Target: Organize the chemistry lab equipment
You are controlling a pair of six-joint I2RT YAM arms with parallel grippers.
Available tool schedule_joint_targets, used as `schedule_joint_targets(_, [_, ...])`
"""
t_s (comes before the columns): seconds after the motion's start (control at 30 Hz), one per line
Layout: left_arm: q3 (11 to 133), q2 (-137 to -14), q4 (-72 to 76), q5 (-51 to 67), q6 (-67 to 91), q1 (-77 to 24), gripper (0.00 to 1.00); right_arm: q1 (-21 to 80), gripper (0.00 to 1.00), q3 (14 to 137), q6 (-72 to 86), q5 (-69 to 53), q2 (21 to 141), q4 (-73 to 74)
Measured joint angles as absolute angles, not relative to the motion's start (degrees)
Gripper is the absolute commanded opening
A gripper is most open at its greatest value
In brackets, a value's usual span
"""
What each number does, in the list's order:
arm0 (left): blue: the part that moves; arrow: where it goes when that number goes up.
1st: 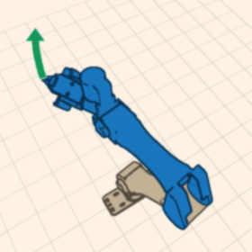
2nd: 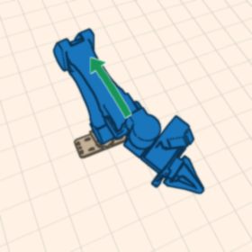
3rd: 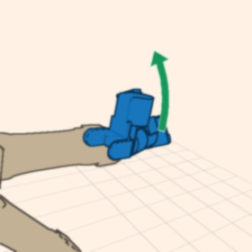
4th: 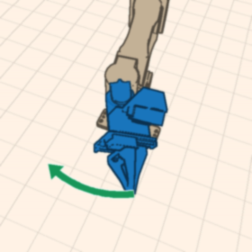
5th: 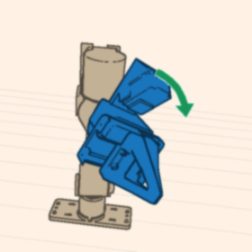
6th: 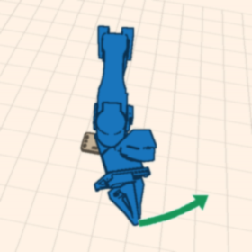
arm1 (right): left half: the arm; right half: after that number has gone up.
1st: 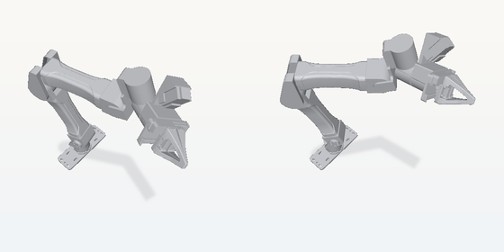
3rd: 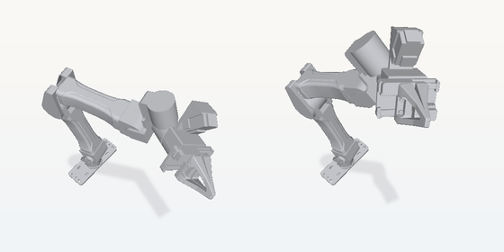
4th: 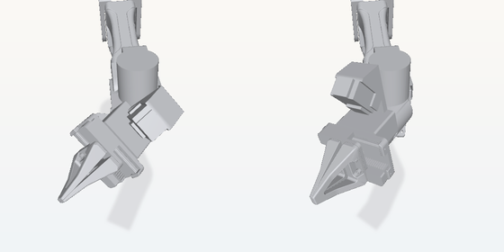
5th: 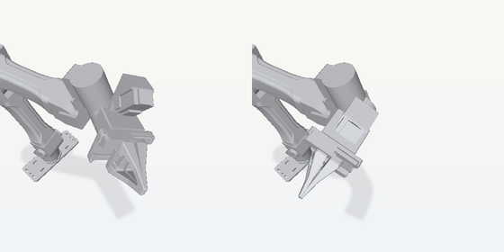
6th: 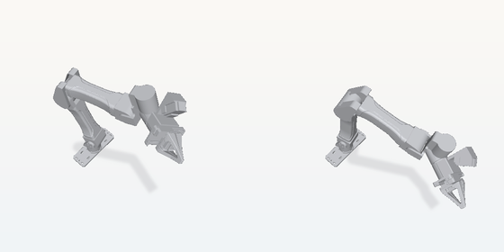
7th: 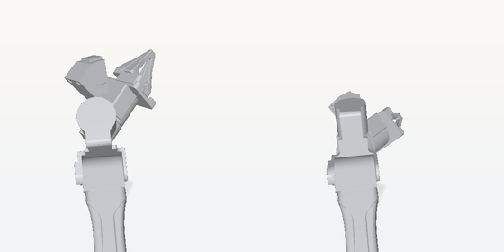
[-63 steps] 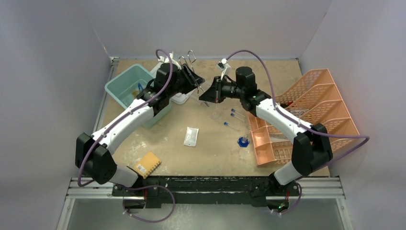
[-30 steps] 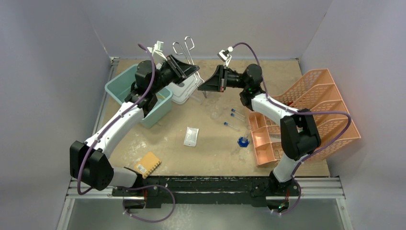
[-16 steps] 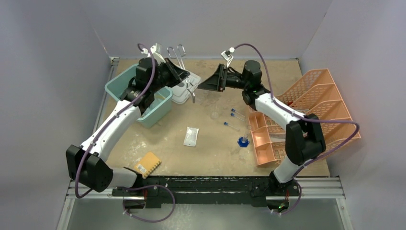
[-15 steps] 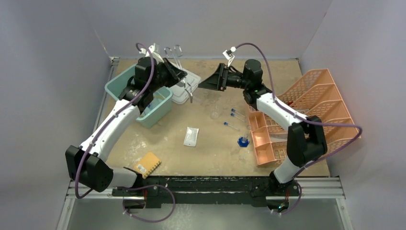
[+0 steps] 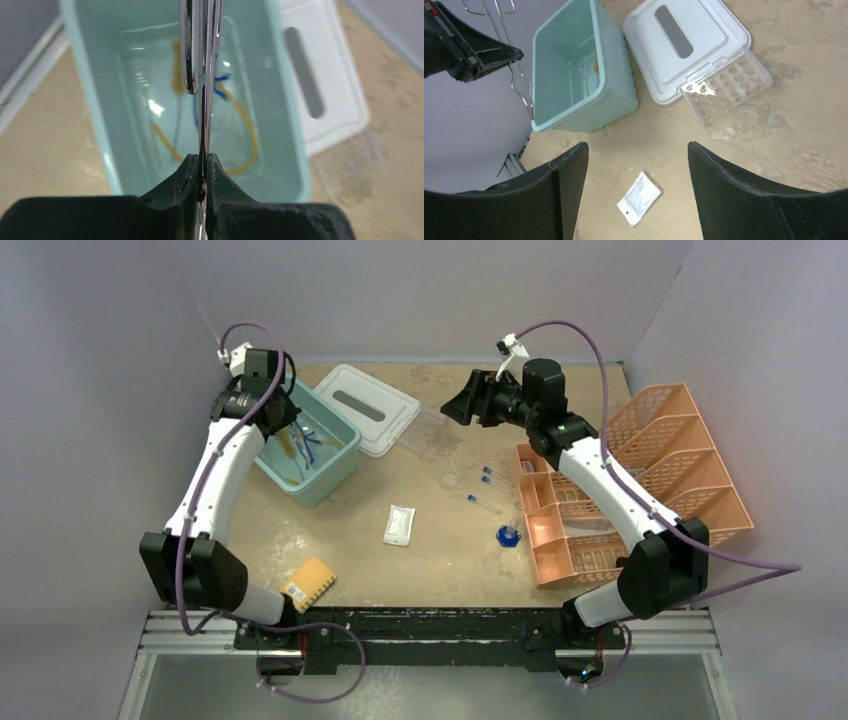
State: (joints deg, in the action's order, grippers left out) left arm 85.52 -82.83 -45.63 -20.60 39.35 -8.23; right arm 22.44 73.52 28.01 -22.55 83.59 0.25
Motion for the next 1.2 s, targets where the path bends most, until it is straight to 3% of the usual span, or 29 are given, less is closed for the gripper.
schedule_joint_targets(0.5, [86.3,-104.0,-49.1,-31.9,38.5,-3.6,0.0,22.4,0.73,75.1,22.4,-18.6,87.3,5.9])
schedule_joint_targets(0.9, [86.4,-110.7,-51.9,-37.2,44.5,-3.2,0.0,22.4,0.73,75.3,18.4,-15.0,87.3,6.3])
schedule_joint_targets(1.2, [83.5,-111.4,-51.0,-36.3,48.9,-3.0,0.14,22.8,0.73,74.5,17.2,-14.4,85.1,6.7])
